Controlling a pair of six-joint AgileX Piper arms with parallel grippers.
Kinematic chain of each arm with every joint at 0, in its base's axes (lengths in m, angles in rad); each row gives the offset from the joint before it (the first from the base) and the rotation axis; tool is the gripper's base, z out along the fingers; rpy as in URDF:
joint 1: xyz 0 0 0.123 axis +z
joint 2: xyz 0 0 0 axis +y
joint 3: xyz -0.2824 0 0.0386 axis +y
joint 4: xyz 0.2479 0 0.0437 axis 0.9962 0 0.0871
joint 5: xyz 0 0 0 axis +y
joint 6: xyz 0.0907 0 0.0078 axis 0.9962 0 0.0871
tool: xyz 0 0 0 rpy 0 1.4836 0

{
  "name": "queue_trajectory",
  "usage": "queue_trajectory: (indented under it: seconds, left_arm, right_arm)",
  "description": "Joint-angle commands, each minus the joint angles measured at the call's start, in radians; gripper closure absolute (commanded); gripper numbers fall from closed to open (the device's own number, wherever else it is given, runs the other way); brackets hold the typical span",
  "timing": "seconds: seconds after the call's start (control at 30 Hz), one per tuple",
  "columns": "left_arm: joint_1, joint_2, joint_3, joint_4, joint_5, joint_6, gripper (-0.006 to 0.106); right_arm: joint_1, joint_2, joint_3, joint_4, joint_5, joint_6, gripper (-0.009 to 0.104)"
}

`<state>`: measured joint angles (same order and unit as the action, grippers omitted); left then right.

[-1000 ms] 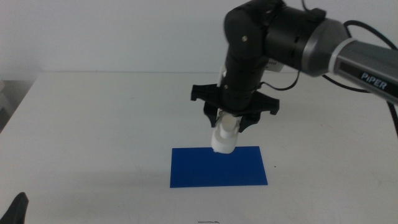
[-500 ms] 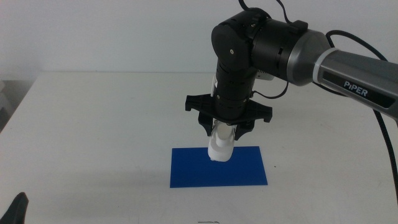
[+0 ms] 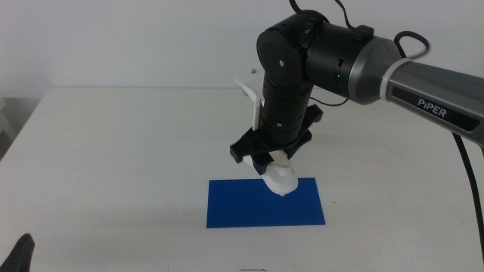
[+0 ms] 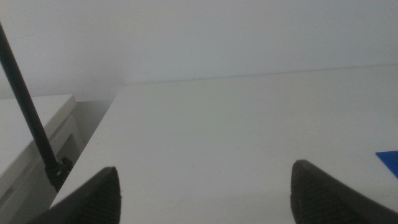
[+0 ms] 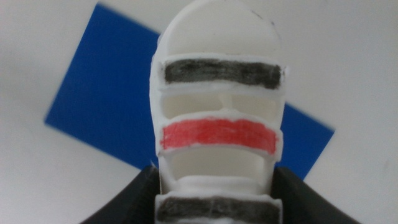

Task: Use one arm to grab the shoe from the table and place it on the mat.

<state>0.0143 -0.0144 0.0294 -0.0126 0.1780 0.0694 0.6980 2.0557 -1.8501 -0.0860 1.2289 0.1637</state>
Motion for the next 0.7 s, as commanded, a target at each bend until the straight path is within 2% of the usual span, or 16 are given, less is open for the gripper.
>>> queue_trajectory:
  seconds: [0.0, 0.17, 0.33, 0.57, 0.67]
  left_arm:
    - [-0.004, -0.019, -0.003, -0.009, -0.083, -0.015, 0.007]
    - [-0.004, -0.019, -0.003, -0.009, -0.083, -0.015, 0.007]
    - [-0.004, -0.019, -0.003, -0.009, -0.083, -0.015, 0.007]
    - [-0.004, -0.019, -0.003, -0.009, -0.083, -0.015, 0.007]
    - [-0.004, -0.019, -0.003, -0.009, -0.083, -0.015, 0.007]
  right_arm:
    - [-0.001, -0.065, -0.024, -0.020, 0.070, -0.152, 0.096]
    - [-0.001, -0.065, -0.024, -0.058, 0.065, -0.405, 0.096]
    - [-0.001, -0.065, -0.024, -0.046, 0.070, -0.517, 0.096]
    - [-0.001, -0.065, -0.024, -0.044, 0.067, -1.008, 0.096]
    - [-0.001, -0.065, -0.024, -0.029, 0.068, -1.080, 0.096]
